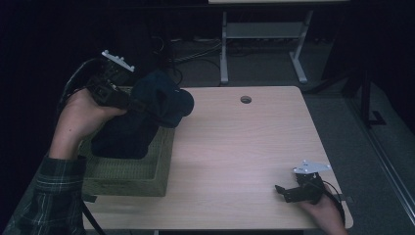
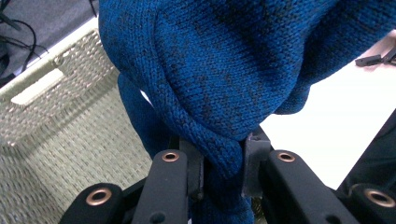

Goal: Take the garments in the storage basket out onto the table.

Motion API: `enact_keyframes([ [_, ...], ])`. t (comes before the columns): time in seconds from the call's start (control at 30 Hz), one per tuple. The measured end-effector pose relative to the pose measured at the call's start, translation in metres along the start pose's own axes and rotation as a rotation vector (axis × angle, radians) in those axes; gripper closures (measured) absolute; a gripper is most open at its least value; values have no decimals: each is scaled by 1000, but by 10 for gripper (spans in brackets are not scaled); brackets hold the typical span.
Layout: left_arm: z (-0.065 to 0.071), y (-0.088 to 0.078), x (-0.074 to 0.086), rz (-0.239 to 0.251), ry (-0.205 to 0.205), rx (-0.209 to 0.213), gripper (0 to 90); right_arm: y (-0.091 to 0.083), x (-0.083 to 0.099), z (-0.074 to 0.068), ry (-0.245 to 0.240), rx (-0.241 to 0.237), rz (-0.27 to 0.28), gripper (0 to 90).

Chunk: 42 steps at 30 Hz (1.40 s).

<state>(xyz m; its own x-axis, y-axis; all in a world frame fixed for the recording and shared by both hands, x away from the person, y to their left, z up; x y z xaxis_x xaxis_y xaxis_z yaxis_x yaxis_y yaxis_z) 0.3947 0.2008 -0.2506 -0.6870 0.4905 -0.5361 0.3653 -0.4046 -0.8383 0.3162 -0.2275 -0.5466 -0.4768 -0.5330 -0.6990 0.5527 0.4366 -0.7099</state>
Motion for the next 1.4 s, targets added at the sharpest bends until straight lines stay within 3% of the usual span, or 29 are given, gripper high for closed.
enact_keyframes([
  [0.37,31,4,-24,19,66,48,755,0,0,0,-1,-1,0,24],
  [0.8,74,26,-46,12,140,117,754,0,0,0,-1,-1,0,24],
  [1.07,101,49,-56,-2,174,152,754,0,0,0,-2,0,-1,23],
  [1.4,136,96,-59,-43,203,211,753,0,0,0,4,1,-2,22],
])
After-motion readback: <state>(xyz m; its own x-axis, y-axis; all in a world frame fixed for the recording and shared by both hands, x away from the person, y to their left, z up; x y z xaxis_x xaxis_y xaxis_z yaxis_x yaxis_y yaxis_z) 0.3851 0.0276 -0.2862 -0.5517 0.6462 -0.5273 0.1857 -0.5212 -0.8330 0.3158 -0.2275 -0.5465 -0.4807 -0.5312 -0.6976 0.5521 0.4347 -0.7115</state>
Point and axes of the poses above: each handheld gripper's, and its own axes: y roughly forward along the jaws, x roughly out of its underside, z roughly to its right, the point moved 9 cm from there along y, roughly forward along the jaws, and after that the axes turned 10 degrees about -y, right-handed, at the moved point
